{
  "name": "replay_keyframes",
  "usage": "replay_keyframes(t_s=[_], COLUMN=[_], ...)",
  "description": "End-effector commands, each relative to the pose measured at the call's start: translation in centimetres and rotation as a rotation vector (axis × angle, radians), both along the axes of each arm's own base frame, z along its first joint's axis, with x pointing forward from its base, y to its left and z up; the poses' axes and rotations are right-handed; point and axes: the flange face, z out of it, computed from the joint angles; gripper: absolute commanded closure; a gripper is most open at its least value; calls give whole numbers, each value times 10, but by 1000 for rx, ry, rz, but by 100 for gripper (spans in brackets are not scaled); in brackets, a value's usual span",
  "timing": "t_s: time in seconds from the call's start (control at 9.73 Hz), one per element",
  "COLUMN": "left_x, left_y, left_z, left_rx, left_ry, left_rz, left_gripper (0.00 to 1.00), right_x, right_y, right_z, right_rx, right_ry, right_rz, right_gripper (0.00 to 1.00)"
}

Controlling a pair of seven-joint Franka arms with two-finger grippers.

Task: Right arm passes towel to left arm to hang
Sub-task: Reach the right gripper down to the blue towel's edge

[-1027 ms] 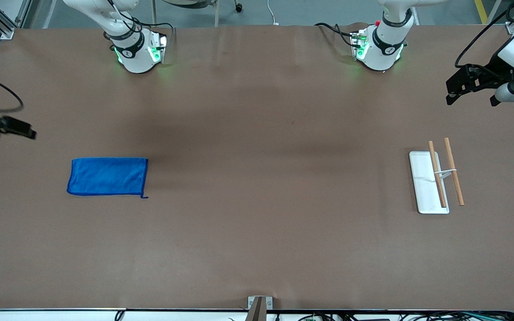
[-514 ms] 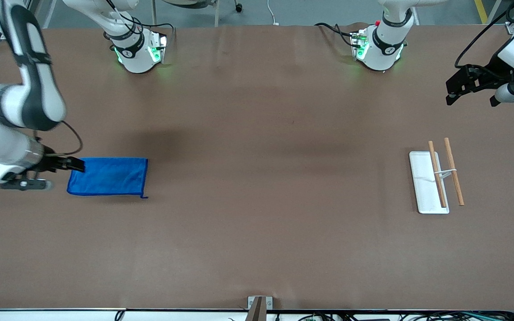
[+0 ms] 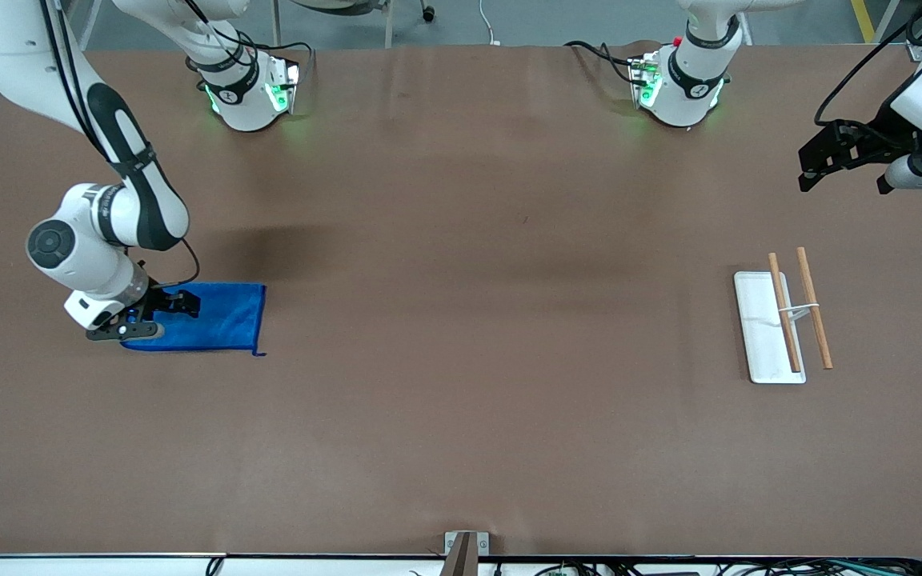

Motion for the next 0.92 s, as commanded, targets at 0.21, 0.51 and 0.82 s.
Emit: replay_keyframes(t_s=[0.21, 0.51, 0.82], left_x=[6, 6, 6], left_y=[0, 0, 0], left_z=[-13, -13, -13], left_rx=[-14, -14, -14], left_ry=[36, 35, 36], left_rz=[-21, -21, -19], left_gripper=[0, 0, 0], right_x=[-8, -8, -3], right_y=[1, -2, 6], right_z=[-16, -20, -9], right_rx=[-1, 8, 12], right_ry=[21, 25, 51], right_rz=[19, -7, -31], right_gripper=[53, 100, 100])
